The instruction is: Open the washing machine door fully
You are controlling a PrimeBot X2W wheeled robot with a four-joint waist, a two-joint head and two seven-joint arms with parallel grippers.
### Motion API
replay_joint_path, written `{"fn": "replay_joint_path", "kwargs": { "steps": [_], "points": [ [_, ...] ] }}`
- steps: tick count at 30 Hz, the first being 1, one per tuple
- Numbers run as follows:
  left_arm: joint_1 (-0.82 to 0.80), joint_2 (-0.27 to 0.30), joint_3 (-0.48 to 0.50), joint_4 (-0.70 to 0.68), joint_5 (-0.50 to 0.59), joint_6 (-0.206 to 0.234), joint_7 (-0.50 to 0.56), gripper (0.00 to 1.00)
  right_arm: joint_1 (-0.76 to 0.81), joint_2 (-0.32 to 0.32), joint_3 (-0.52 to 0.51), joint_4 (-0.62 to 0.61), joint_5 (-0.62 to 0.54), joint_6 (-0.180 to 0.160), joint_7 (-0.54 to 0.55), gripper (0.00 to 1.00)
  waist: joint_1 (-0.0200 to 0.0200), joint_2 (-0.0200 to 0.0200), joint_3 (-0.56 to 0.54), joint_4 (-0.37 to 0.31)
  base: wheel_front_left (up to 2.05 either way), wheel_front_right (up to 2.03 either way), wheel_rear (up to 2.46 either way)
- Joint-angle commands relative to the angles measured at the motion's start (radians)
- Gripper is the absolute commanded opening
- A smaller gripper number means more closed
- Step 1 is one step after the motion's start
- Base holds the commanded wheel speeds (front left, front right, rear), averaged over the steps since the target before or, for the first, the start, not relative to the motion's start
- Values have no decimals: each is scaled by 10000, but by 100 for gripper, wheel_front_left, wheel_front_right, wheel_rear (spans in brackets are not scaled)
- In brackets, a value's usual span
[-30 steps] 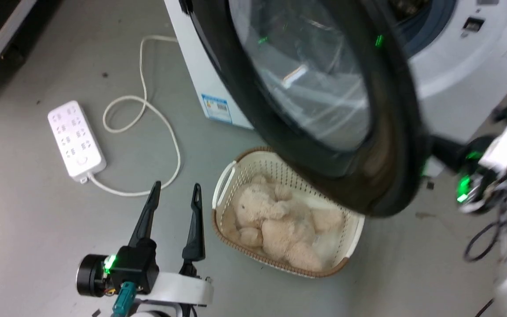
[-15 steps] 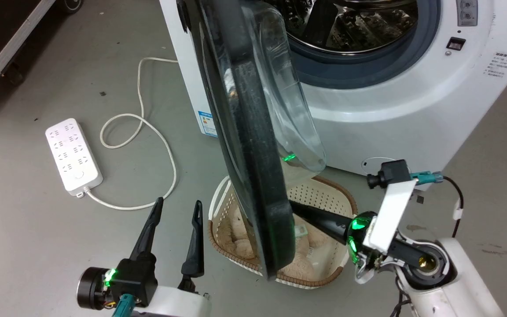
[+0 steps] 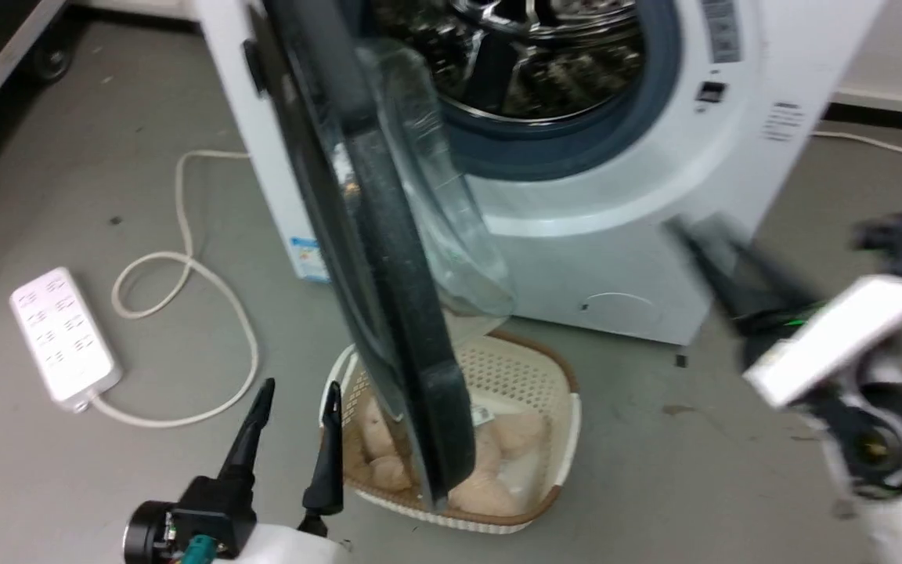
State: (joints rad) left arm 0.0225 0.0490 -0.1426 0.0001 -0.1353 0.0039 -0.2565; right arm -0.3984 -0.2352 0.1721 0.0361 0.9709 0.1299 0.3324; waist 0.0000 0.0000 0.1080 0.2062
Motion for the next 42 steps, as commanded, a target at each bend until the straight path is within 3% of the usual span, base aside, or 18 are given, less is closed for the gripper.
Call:
{"fn": "replay_joint_path", "kwargs": {
  "steps": [1,5,8,12,15,18,27,28,29,30,34,42],
  "points": [
    [88,12,118,-2,-27,-93,-53,100,171,-555,17,-263,-817,8,-883,100,0,0,-218,-283,0,0,0],
    [135,12,486,-48,-83,-203,-53,100,1048,-1630,-184,-668,-3347,8,-3263,100,0,0,-445,-570,0,0,0],
    [257,12,778,-127,-154,-268,-53,100,1921,-1890,-773,-755,-5641,8,-4524,100,0,0,-565,-846,0,0,0],
    [459,12,890,-273,-106,-331,-53,100,3162,-651,-2269,-945,-7590,8,-5335,100,0,0,-651,-1120,0,0,0],
    [549,12,939,-296,-104,-402,-53,100,4029,495,-2967,-1277,-8265,8,-5579,100,0,0,-673,-1249,0,0,0],
    [646,12,1031,-275,-104,-450,-53,100,4669,1235,-3188,-1454,-8659,8,-5775,100,0,0,-689,-1392,0,0,0],
    [726,12,1222,-129,35,-547,-53,100,5151,1722,-2797,-1376,-9065,8,-5937,100,0,0,-734,-1468,0,0,0],
    [792,12,1211,-96,11,-518,-53,82,5183,1770,-2746,-1401,-9105,8,-5939,100,0,0,-764,-1457,0,0,0],
    [799,12,1199,-63,33,-542,-53,8,5175,1780,-2745,-1393,-9096,8,-5939,100,0,0,-773,-1447,0,0,0],
    [798,12,1192,-37,50,-565,-53,0,5169,1789,-2750,-1382,-9065,8,-5939,100,0,0,-784,-1437,0,0,0],
    [740,12,1299,-158,123,-540,-53,0,5138,1814,-2789,-1390,-9005,8,-5940,100,0,0,-790,-1406,0,0,0],
    [434,12,1984,-1836,-74,-182,-53,0,5085,1837,-2801,-1421,-9077,8,-5941,100,0,0,-828,-1396,0,0,0]
  ]
}}
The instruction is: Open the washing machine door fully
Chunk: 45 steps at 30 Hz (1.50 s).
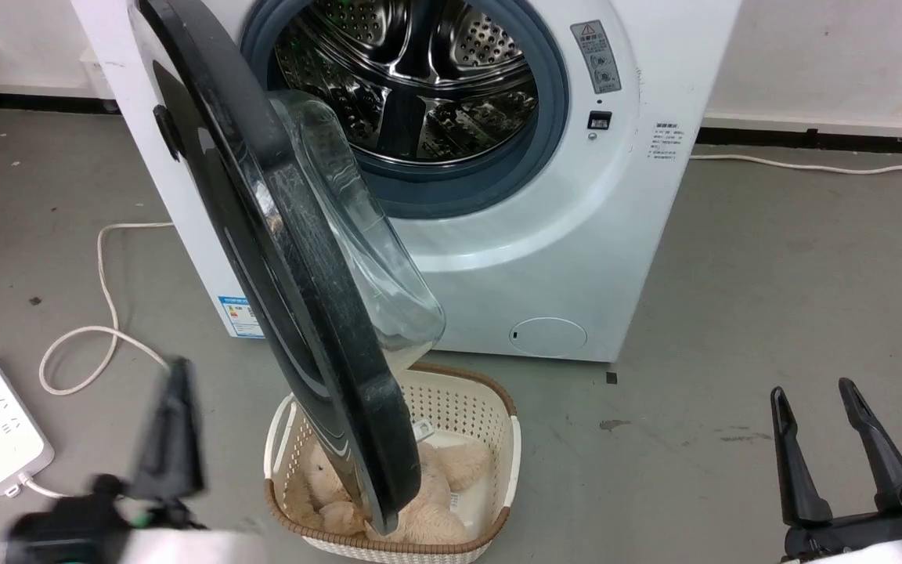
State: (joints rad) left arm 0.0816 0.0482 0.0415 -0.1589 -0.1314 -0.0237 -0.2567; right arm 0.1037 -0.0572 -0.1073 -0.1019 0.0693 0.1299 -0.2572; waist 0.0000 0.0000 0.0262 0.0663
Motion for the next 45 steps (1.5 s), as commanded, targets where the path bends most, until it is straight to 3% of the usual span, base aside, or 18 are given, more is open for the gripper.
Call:
{"fn": "replay_joint_path", "kwargs": {
  "steps": [1,6,13,18,24,29,33,38,45],
  "points": [
    [-268,20,290,-524,-180,191,-51,0,56,59,-10,-41,-57,8,-44,100,0,0,-24,5,0,0,0],
    [-1018,20,774,-1877,-531,671,-51,0,27,65,-16,-58,-51,8,-45,100,0,0,-23,38,0,0,0],
    [-1726,23,315,-2877,-294,405,-19,0,18,68,33,41,104,8,-45,100,0,0,-82,83,0,0,0],
    [-1697,22,-665,-3230,-438,442,790,0,-5,69,-21,39,173,8,-45,100,0,0,-86,45,0,0,0],
    [-1412,21,-2497,-3284,-78,182,1456,0,-52,69,-64,77,238,8,-45,100,0,0,-5,51,0,0,0],
    [-987,21,-4072,-2535,-194,47,1758,0,-96,69,-85,113,278,8,-45,100,0,0,48,58,0,0,0],
    [-638,21,-4632,-1409,-441,161,1991,0,-149,69,-69,139,319,8,-45,100,0,0,87,23,0,0,0],
    [-582,30,-4384,66,-765,510,1763,0,-170,70,-57,160,372,8,-45,100,0,0,155,-19,0,0,0],
    [-854,169,-3917,1462,-1078,549,1493,0,-183,70,49,181,353,8,-45,100,0,0,269,59,0,0,0]
  ]
}}
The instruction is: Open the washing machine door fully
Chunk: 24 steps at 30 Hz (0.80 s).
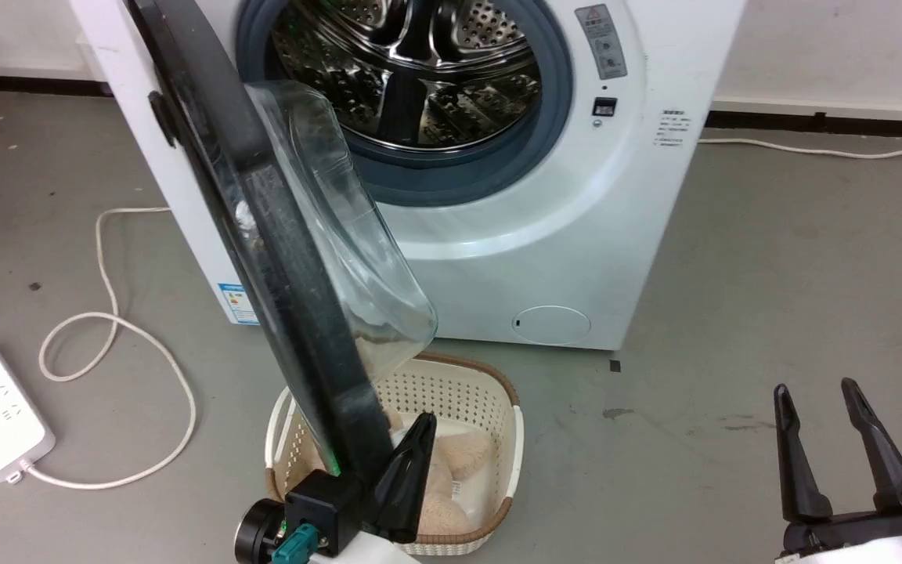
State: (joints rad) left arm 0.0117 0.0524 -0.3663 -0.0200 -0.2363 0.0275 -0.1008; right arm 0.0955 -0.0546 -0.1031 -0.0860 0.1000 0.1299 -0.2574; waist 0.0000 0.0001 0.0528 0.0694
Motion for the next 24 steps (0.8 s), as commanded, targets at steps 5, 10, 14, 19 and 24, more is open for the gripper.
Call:
{"fn": "replay_joint_path", "kwargs": {
  "steps": [5,10,14,19,24],
  "points": [
    [-164,288,348,397,-111,68,-220,0,-49,43,-36,55,111,8,-43,100,0,-1,-49,404,0,0,0],
    [174,472,596,315,-190,255,-364,0,36,43,-74,105,165,8,-43,100,0,-1,-124,1063,0,0,0],
    [351,631,872,124,-270,440,-400,0,91,43,-93,89,168,8,-43,100,0,-1,-33,1763,0,0,0],
    [333,958,1380,-20,-441,613,-299,0,26,43,9,83,45,8,-43,100,0,-1,203,2500,0,0,0],
    [133,1374,2140,-274,-637,877,-238,0,-179,43,181,9,-159,8,-43,100,0,-1,679,2944,0,0,0]
  ]
}}
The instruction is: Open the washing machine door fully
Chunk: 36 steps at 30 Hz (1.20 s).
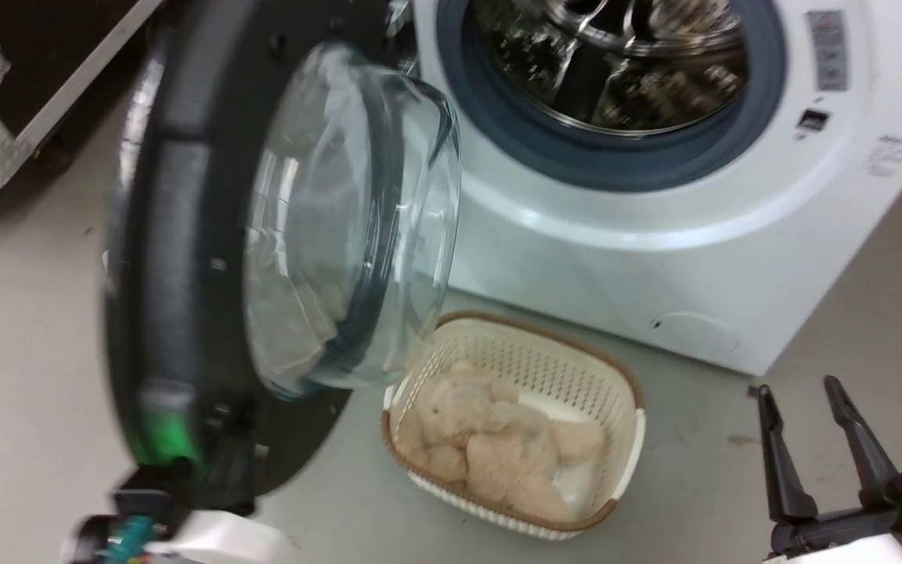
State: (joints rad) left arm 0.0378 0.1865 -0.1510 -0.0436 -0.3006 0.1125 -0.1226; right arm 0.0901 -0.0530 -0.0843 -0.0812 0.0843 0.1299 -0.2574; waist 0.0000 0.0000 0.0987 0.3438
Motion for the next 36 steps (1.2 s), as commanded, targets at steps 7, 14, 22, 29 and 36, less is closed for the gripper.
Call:
{"fn": "replay_joint_path", "kwargs": {
  "steps": [7,14,22,29,36],
  "points": [
    [-634,841,1482,-26,-849,33,76,0,-480,4,138,-201,-513,8,-43,100,0,0,1252,383,0,0,0],
    [-1430,2066,3052,962,-1714,-266,92,0,-717,-485,-22,-446,-679,8,-43,100,0,0,2269,386,0,0,0],
    [-2817,3091,3784,2959,-2471,-1004,-35,0,-930,-804,42,-435,-634,8,-43,100,0,0,2763,213,0,0,0],
    [-3327,3208,3581,3742,-2290,-1484,-910,0,-1049,-724,5,-320,-589,8,-43,100,0,0,2536,-86,0,0,0],
    [-3168,2571,3124,2797,-1704,-1759,-1349,0,-932,-771,-318,-197,-607,8,-44,100,0,0,1461,-482,0,0,0]
  ]
}}
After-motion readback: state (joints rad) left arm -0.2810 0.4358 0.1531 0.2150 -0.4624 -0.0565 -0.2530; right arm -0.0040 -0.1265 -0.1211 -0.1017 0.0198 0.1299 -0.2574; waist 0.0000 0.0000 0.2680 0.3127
